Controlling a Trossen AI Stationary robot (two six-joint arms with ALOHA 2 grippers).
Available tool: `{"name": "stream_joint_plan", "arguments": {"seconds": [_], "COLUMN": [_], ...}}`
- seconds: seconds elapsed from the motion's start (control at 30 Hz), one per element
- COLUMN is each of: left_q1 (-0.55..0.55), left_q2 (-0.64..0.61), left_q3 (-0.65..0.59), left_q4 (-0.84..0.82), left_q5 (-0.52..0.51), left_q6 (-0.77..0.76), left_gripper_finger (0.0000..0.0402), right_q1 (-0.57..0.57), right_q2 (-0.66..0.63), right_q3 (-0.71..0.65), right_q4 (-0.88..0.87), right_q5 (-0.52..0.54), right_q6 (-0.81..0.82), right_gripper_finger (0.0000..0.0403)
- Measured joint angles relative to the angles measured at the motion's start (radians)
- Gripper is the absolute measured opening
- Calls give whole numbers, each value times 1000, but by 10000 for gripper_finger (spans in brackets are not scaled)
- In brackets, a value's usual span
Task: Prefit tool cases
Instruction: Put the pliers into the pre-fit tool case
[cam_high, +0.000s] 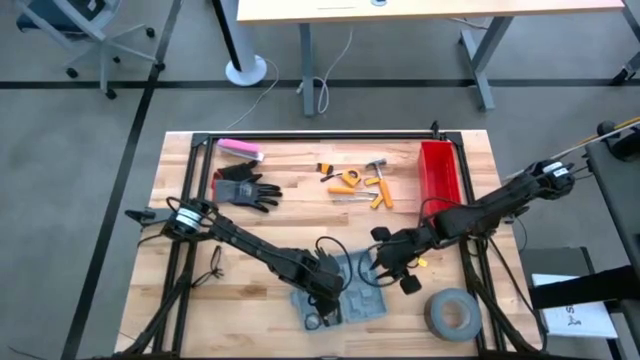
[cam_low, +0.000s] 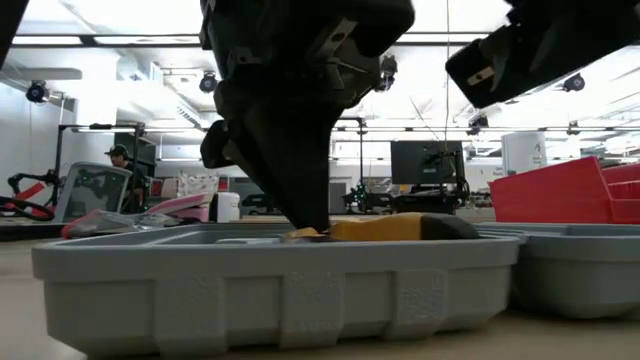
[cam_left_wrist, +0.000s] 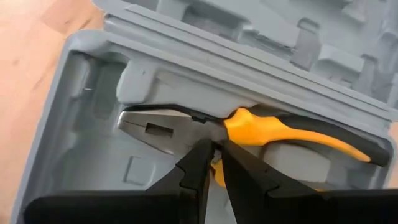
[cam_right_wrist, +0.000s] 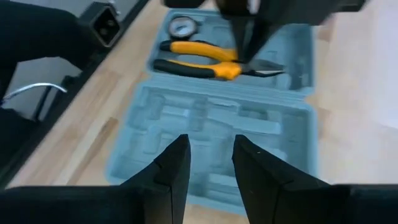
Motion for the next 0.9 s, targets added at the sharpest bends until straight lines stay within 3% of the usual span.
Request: {"name": "stream_joint_plan", "arguments": {"seconds": [0.47, 0.9], "left_q1": [15, 16], "left_q2": [-19, -161], "left_q3": [0, 1], "left_q4": [-58, -85], "left_q5": [-71, -205], "left_q6": [3, 66], "left_gripper_finger": [48, 48], "right_q1": [66, 67], "right_q2": [43, 33], "right_q3": [0, 31], "right_q4": [53, 21], "right_q5": [10, 19], "right_q6": [49, 82], "right_gripper_finger": [97, 97]}}
